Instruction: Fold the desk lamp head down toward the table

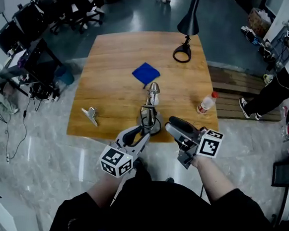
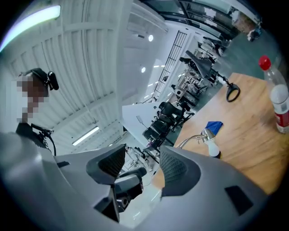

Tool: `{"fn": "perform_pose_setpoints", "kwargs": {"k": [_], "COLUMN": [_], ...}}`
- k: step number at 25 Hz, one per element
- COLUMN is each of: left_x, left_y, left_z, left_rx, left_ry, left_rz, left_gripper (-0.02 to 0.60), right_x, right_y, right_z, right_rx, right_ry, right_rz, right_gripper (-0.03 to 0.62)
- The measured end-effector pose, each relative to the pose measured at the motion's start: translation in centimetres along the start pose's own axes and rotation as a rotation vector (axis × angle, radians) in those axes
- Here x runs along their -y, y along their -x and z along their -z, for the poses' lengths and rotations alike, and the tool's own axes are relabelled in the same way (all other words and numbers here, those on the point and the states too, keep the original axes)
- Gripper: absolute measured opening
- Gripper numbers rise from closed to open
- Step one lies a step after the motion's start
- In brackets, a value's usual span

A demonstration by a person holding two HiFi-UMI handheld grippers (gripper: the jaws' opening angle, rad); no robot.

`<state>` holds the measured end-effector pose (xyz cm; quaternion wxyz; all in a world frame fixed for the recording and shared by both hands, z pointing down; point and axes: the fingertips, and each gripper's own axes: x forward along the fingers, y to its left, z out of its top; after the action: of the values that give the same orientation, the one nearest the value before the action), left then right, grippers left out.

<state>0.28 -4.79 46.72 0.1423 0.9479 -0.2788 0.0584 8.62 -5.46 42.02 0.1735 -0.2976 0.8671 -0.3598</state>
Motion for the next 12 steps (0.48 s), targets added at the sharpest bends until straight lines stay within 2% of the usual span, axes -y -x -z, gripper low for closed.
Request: {"fn": "perform_pose_setpoints", "kwargs": {"k": [3, 6, 9, 12], "left_x": [3.3, 6.7, 9.8, 11.8], "left_y": [1.0, 2.5, 4.6, 7.0], "left_z": [-0.8, -1.5, -2.5, -3.7], "left_rx": [0.022, 0.027, 0.043, 0.068], "left_ry": [0.038, 0.054, 0.041, 0.019], "left_rz": [-0.025, -0.014, 0.019, 0.054], "left_gripper": [0.150, 0.150, 0.147, 0.083], "right_x": [-1.8, -4.3, -7.9, -11.5], "right_y": [2.4, 4.5, 5.8, 6.2], "right_z": [1.4, 3.0, 4.2, 5.2], "right_rx": [-0.044, -0.079, -0.095, -0.088], "right_ry": [0.080, 0.172, 0.332, 0.465], "right_rz": [-0.015, -0.010, -0.003, 0.000], "right_gripper": [0.221, 0.188, 0.107, 0.036]}}
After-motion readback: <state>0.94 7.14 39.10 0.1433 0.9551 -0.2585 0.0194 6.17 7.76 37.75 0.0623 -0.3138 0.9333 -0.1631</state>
